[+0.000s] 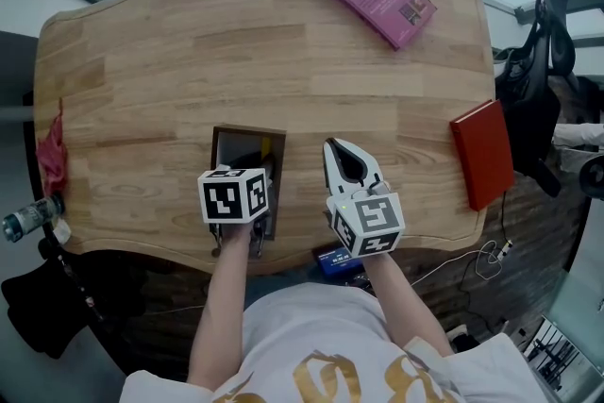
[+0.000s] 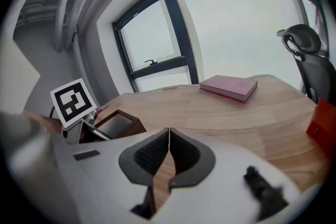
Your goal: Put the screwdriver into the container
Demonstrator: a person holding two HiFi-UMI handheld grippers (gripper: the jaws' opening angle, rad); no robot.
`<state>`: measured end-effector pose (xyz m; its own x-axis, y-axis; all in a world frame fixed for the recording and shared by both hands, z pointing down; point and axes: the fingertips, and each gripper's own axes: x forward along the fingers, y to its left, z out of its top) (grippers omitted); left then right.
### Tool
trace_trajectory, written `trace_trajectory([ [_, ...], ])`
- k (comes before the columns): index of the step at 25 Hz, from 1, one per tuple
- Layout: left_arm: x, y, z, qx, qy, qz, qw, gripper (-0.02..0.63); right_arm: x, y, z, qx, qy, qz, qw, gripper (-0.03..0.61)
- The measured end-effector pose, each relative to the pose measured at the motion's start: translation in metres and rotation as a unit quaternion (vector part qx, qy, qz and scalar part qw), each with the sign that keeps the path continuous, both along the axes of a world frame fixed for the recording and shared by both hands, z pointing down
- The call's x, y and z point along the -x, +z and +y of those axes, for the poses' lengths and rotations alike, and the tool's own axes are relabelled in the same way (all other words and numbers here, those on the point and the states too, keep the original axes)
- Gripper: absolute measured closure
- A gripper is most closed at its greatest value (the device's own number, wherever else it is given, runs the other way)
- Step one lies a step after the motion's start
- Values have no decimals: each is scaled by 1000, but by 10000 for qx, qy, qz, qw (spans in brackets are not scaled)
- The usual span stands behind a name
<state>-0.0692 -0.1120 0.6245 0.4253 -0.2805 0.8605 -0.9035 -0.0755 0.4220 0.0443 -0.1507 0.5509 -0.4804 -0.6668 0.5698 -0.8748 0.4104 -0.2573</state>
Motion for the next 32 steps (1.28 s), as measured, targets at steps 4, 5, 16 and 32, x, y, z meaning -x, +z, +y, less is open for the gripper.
trace_trajectory([
  [4, 0, 0, 1, 13, -54, 4, 10000, 529, 2, -2, 4, -3, -29, -19, 10000, 546],
  [5, 0, 0, 0, 12, -58, 15, 10000, 521, 2, -2, 5, -8, -34, -24, 10000, 546],
  [16, 0, -3, 0, -81, -128, 12, 9999, 494, -8, -11, 10, -104, 83, 13, 9999, 546],
  [32, 7, -48, -10, -935, -250, 229, 9950, 598, 7, -38, 15, -403, 88, -18, 9991, 546],
])
